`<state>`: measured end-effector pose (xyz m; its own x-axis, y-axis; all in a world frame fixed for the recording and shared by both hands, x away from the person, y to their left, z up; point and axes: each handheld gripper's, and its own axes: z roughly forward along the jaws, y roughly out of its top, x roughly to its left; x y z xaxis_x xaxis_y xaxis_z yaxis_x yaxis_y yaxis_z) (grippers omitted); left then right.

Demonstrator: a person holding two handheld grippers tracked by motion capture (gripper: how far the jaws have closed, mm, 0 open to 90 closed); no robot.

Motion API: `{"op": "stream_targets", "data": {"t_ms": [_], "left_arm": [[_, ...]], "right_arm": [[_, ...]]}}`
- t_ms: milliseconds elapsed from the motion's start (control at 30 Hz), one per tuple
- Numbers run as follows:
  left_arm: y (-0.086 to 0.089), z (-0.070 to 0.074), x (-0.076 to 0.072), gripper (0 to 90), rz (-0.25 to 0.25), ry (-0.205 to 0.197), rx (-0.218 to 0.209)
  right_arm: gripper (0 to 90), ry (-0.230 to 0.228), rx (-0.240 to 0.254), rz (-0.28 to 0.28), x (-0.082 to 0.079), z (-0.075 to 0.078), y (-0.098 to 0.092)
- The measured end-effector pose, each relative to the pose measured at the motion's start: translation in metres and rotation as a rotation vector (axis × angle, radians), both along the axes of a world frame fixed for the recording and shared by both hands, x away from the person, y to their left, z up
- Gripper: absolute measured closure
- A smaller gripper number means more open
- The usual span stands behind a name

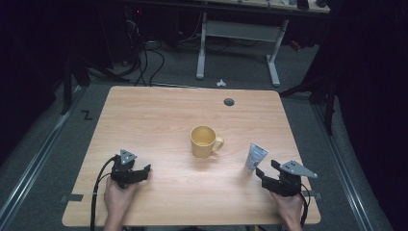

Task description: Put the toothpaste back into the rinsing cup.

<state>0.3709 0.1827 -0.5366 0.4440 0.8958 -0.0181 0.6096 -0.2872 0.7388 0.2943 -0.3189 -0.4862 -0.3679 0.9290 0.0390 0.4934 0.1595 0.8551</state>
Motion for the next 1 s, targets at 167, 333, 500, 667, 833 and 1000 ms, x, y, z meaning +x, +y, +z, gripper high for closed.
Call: {"op": "stream_targets", "data": {"t_ms": [167,333,500,667,833,1000], "left_arm": [[0.0,0.0,0.0,23.6,0.002,0.0,0.0],[0.0,0.0,0.0,23.6,0.002,0.0,0.0],[0.0,0.0,0.0,23.6,0.003,0.0,-0.001],[0.0,0.0,0.0,23.6,0.004,0.0,0.0],[0.0,0.0,0.0,23.6,0.004,0.0,0.0],[0.0,0.0,0.0,23.6,0.006,0.0,-0.001]], "right_arm": [[30.7,0.005,0.013,0.017,0.008,0.002,0.002],[33.1,0.003,0.013,0.028,0.015,0.003,0.004],[36.5,0.005,0.023,0.035,0.021,0.004,0.006],[40.0,-0.008,0.02,0.052,0.027,0.01,0.009],[47.0,-0.022,0.023,0.069,0.034,0.017,0.013],[59.7,-0.028,0.021,0.102,0.038,0.018,0.016]]}}
